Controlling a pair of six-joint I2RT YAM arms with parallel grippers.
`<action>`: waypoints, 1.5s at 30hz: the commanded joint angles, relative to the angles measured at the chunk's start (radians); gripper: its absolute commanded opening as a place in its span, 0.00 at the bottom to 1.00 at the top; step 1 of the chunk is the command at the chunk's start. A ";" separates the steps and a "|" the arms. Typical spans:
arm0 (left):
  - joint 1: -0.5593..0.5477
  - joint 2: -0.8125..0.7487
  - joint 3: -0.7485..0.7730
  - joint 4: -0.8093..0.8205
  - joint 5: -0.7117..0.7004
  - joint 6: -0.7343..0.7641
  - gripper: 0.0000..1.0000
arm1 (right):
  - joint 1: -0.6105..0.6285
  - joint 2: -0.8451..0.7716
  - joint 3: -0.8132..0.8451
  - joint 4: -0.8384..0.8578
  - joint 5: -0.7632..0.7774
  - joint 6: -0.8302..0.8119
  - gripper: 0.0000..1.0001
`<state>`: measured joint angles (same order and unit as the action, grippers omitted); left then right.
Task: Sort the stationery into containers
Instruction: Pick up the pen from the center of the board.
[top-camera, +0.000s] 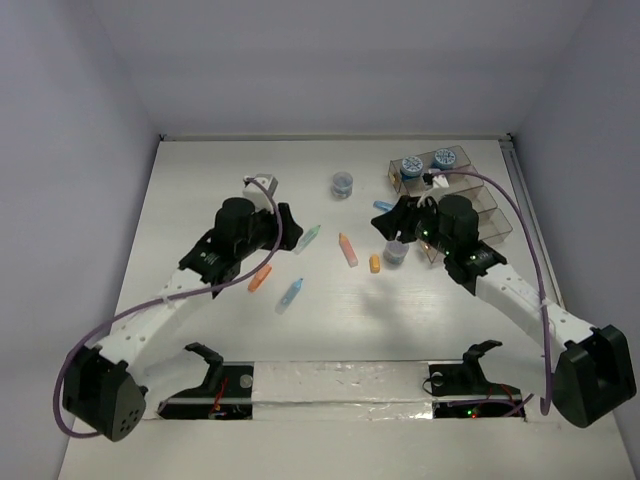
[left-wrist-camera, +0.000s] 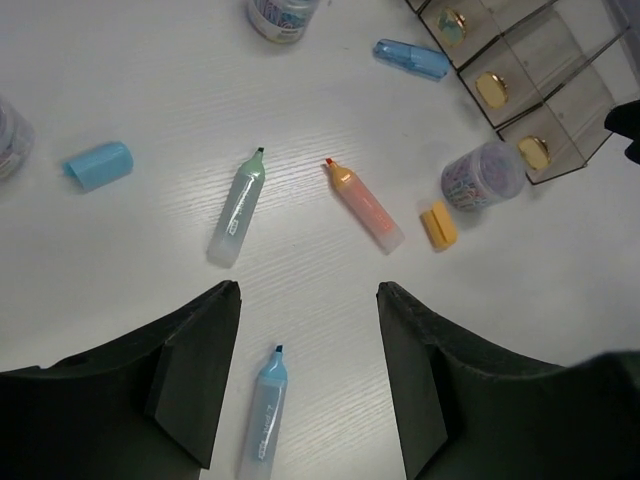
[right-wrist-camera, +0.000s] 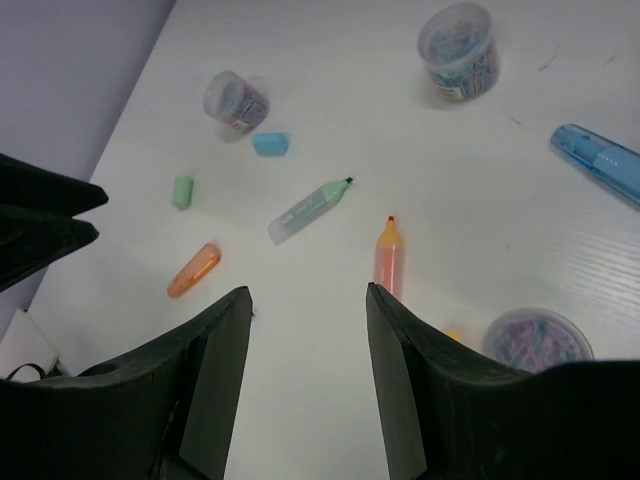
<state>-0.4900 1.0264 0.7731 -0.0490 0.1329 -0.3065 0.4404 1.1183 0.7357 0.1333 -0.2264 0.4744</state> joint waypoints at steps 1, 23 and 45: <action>-0.050 0.076 0.092 -0.003 -0.101 0.050 0.54 | 0.009 -0.049 -0.022 -0.021 -0.048 -0.020 0.56; -0.154 0.590 0.255 -0.022 -0.277 0.239 0.51 | 0.009 -0.126 -0.088 0.014 -0.064 -0.043 0.57; -0.128 0.816 0.374 -0.061 -0.239 0.234 0.47 | 0.009 -0.161 -0.108 0.011 -0.077 -0.045 0.57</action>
<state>-0.6376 1.8378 1.1069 -0.0914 -0.1505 -0.0643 0.4404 0.9749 0.6376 0.0902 -0.2943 0.4416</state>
